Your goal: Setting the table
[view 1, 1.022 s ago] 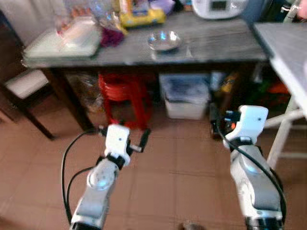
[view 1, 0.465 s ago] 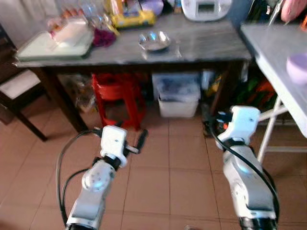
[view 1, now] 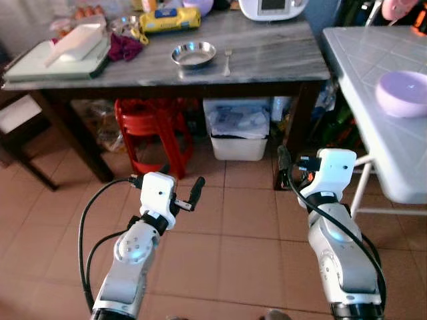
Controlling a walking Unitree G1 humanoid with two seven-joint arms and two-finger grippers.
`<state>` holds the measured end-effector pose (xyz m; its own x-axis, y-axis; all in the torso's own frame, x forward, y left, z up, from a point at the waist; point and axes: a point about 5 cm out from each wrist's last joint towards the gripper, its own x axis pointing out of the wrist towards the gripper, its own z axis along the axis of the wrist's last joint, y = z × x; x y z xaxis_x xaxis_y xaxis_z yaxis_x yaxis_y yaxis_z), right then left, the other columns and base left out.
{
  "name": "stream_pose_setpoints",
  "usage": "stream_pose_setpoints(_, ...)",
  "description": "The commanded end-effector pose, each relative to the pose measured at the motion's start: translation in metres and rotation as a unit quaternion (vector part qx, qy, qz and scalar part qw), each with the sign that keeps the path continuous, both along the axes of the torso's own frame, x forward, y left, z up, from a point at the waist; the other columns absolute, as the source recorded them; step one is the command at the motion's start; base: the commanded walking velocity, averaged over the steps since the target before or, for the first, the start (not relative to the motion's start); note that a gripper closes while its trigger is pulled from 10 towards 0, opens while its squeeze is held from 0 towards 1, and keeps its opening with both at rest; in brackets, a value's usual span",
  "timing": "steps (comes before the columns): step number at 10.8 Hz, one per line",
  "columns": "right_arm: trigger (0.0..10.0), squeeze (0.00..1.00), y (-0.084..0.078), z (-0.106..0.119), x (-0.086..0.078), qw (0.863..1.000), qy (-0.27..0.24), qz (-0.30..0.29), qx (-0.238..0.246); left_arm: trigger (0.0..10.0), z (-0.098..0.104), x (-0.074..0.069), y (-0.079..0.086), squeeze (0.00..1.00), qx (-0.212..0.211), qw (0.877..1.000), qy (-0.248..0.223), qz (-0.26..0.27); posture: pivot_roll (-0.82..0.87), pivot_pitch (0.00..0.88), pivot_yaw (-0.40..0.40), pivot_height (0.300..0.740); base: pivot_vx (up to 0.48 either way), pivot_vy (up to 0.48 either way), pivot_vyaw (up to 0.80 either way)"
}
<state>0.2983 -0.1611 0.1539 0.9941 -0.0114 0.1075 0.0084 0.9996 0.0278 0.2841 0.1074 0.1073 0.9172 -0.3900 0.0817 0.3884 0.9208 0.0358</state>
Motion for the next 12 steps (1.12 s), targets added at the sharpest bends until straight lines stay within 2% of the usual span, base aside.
stream_pose_setpoints(1,10.0,0.0,0.0,0.004,0.0,1.0,-0.008,-0.004,0.001,10.0,0.002,0.0,0.001,0.0,0.005,1.0,-0.006,-0.005,-0.14,0.137,0.088,0.74,0.0,-0.409,0.0)
stream_pose_setpoints(4,10.0,0.0,0.0,0.003,0.0,1.0,-0.008,-0.006,0.005,10.0,0.003,0.0,0.001,0.0,0.007,1.0,-0.007,-0.008,-0.14,0.137,0.089,0.74,0.0,-0.389,0.0)
stream_pose_setpoints(6,10.0,0.0,-0.001,0.003,-0.001,1.0,-0.008,-0.007,0.009,10.0,0.006,0.001,0.001,0.0,0.005,1.0,-0.011,-0.008,-0.14,0.14,0.089,0.74,0.0,-0.369,-0.72)
stream_pose_setpoints(8,10.0,0.0,-0.001,0.006,-0.003,1.0,-0.021,-0.007,0.0,10.0,0.011,0.003,0.002,0.0,-0.004,1.0,-0.022,-0.002,-0.14,0.141,0.088,0.74,0.0,-0.36,0.0)
stream_pose_setpoints(10,10.0,0.0,-0.005,0.0,-0.011,1.0,-0.02,-0.011,-0.006,10.0,0.006,0.001,0.008,0.0,0.003,1.0,-0.02,0.023,-0.14,0.137,0.088,0.74,0.0,-0.36,0.0)
stream_pose_setpoints(12,10.0,0.0,-0.009,-0.011,-0.027,0.999,-0.014,-0.017,-0.024,10.0,0.006,0.005,0.026,0.0,0.014,0.995,-0.026,0.094,-0.14,0.137,0.095,0.74,0.0,-0.294,0.0)
